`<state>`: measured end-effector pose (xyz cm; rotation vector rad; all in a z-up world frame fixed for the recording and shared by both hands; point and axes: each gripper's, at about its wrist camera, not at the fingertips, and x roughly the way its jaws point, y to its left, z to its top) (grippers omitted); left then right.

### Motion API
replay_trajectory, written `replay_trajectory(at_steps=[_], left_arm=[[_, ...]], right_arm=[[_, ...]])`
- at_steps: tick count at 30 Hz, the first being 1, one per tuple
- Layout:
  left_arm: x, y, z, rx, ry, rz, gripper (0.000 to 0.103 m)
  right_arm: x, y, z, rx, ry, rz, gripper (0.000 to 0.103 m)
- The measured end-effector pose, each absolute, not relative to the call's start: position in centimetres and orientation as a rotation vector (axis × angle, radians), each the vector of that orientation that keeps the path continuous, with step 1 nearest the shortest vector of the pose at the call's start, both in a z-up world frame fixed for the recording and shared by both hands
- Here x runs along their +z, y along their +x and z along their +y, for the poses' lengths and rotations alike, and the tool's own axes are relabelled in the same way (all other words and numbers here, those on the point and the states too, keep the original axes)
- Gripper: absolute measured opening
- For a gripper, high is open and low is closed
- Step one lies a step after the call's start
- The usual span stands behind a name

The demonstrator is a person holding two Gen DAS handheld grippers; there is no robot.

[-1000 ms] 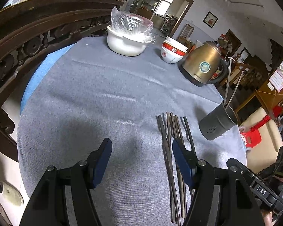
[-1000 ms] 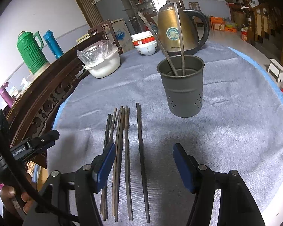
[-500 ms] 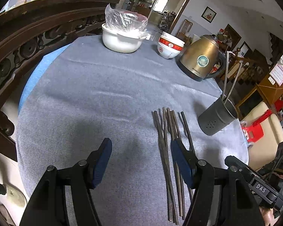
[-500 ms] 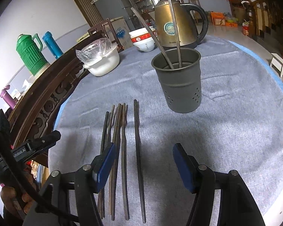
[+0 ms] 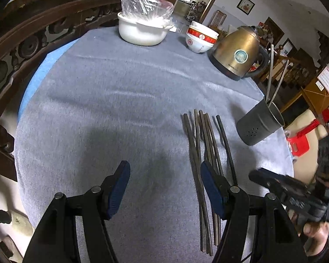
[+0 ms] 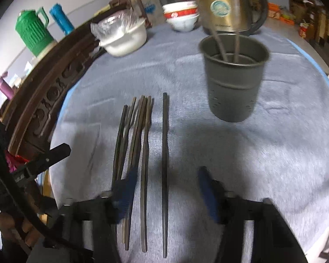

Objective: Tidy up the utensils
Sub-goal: 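Grasp a dark chopstick with the right tool while the left tool grasps another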

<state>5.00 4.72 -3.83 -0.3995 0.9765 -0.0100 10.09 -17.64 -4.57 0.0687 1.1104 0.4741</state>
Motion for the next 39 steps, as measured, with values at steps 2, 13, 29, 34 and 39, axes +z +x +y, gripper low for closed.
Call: replay_trajectory(at_steps=[2,13,29,34,39], left_arm=[[-4.0,5.0,4.8,-0.012,-0.402,0.983,0.067],[-5.1,5.6,4.8,-0.046,-0.417,1.056,0.067],[-6.7,12.9,1.4,-0.035,-0.474,1.295,0.044],[-7.4,14.3,0.3,-0.018,-0.461,1.359,0.024],[-8.3,14.9,0.0,-0.01,-0.471,1.399,0.01]], right_arm=[[-5.1,11.0,-16.8,0.47,0.046,1.139,0.037],[-8.0,14.9,-13.7,0.451,-0.021,1.291,0.008],[-8.8,13.9,-18.3,0.458,0.083,1.281,0.007],[-8.7,13.6,-19.4,0.487,0.11,1.272,0.007],[-8.8,13.4,-20.2,0.51,0.129,1.268,0.007]])
